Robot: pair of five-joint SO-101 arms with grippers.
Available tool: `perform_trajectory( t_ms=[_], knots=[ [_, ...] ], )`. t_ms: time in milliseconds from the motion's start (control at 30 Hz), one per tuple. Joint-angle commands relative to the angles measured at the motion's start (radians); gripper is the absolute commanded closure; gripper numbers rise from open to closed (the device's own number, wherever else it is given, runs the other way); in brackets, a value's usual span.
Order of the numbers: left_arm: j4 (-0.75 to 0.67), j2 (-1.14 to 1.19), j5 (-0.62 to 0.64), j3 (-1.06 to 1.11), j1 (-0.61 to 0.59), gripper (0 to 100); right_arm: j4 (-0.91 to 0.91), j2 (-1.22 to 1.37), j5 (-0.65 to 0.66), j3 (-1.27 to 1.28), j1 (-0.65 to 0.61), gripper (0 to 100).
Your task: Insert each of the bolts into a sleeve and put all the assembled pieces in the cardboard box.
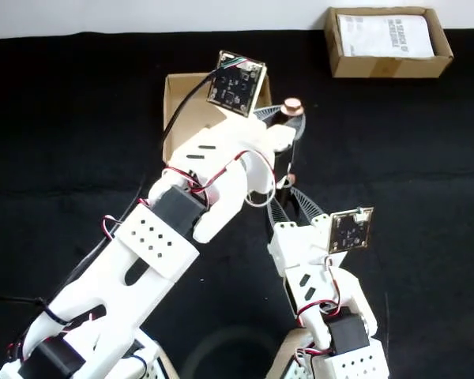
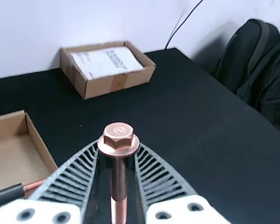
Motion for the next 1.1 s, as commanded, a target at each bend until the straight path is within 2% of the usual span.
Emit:
perform_trajectory(
  t_ms=[0, 233, 433, 833, 1067],
  knots=[
    [0.040, -0.015, 0.003, -0.056, 0.013, 99, -0.001, -0.016, -0.002, -0.044, -0.002, 99.2],
    [0.077, -0.015, 0.095, 0.036, 0.071, 99, -0.001, -0.016, -0.002, -0.042, -0.002, 99.2],
    [0.077, -0.015, 0.092, 0.107, 0.111, 99, -0.001, -0.016, -0.002, -0.042, -0.002, 99.2],
    [0.077, -0.015, -0.021, 0.085, -0.007, 99, -0.001, -0.016, -0.002, -0.051, -0.002, 99.2],
    [0.077, -0.015, -0.026, 0.117, 0.010, 99, -0.001, -0.016, -0.002, -0.051, -0.002, 99.2]
  ],
)
